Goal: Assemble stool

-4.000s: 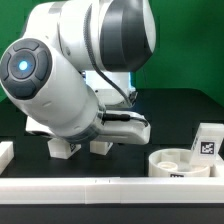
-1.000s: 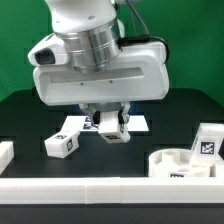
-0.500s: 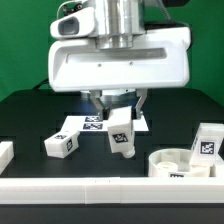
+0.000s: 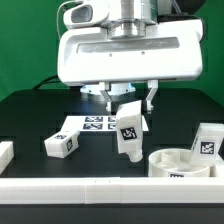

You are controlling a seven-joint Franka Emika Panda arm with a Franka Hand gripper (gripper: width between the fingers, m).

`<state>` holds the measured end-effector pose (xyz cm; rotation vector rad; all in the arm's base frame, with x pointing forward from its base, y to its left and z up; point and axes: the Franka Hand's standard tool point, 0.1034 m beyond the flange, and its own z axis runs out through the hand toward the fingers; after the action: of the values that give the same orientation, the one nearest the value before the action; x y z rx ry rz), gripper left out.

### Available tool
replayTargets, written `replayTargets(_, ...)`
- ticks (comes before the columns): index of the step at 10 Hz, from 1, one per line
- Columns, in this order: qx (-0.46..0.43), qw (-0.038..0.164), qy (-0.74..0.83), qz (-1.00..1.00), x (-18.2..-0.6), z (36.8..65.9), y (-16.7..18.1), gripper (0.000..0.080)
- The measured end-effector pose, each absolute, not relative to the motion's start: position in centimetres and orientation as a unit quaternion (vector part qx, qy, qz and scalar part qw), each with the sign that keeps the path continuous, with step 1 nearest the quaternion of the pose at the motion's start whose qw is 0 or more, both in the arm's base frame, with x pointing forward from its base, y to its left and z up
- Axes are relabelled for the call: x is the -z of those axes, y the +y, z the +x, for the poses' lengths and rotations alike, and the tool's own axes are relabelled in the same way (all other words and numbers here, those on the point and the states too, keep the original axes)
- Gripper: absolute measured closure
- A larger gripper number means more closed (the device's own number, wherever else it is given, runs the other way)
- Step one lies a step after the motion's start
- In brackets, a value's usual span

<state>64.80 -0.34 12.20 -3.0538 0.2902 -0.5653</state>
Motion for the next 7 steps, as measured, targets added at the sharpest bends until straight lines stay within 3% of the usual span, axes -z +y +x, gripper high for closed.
replayTargets(3,0.188,0.005,0.043,-0.981,-13.6,65.0,3.0,0.0473)
replayTargets(7,0.207,0.005,0.045,-0.977,-13.6,65.0,3.2,0.0473)
